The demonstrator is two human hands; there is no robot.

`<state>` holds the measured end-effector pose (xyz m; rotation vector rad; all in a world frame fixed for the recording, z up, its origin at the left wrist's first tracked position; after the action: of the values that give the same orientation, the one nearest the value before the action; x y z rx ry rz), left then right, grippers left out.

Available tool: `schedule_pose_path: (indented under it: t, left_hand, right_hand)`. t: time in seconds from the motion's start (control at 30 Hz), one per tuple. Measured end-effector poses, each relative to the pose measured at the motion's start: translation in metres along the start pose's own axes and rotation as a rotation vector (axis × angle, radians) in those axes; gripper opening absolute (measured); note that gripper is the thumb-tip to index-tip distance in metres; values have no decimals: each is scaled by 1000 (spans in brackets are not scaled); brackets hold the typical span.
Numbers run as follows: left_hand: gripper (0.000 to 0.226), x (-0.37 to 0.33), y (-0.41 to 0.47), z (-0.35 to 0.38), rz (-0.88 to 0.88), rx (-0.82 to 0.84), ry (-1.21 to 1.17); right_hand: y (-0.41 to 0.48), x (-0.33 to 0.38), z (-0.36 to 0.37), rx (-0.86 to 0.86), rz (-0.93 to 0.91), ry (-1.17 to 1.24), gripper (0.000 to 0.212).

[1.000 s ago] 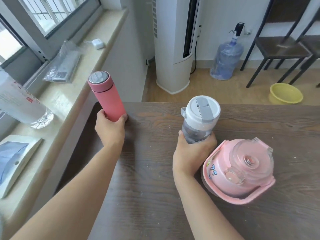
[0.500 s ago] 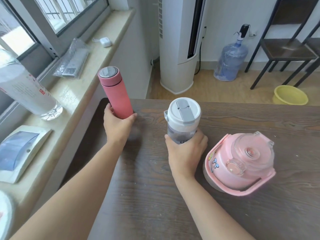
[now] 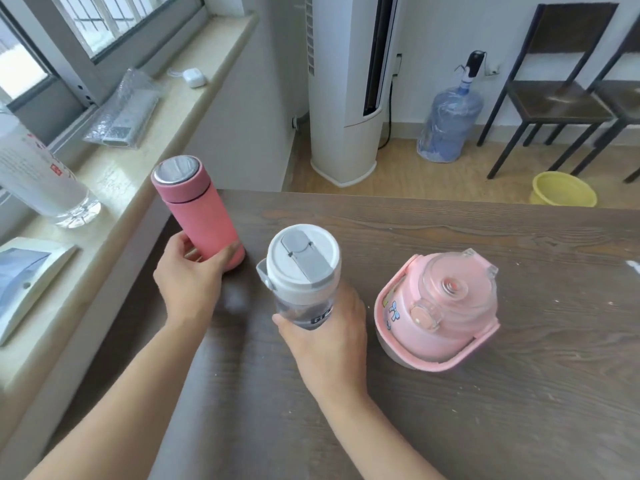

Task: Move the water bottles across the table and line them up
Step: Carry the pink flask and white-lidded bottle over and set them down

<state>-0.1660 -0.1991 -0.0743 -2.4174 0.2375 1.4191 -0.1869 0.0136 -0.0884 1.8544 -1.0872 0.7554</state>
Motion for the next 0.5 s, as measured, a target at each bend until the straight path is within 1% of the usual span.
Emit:
schedule_pose_path:
  t: [0.1,0.2,0.27,0.4,0.5]
  left_hand:
    - [45,23,-48,-35,-21,32,-13]
    - [42,46,-100,-65,-46,62,-19]
    - [49,58,-139,-82,-61,62,-3]
    - [70,72,-219,-94,-102,85,-63]
    - [75,79,-278,-85,-108,86,-61]
  right_hand:
    - [-24,8,-21,136,-37,42,63]
    - [-48,8,-45,216,-39,54,67]
    - [-61,6,-65,269,-39,76,67]
    - [-87,0,-112,365,-46,134,65]
    - [-105,-9,-157,388,-46,169,67]
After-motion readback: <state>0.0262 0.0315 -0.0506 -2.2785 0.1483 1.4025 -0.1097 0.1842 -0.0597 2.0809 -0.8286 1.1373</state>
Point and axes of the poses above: each hand's wrist, its own y-axis towards the middle knuckle, its own z-axis out of the palm, x = y × z, the point moved 2 cm from there along y, towards the middle knuckle, and after that the axes turned 15 degrees about -z, right-handed, at the moved point
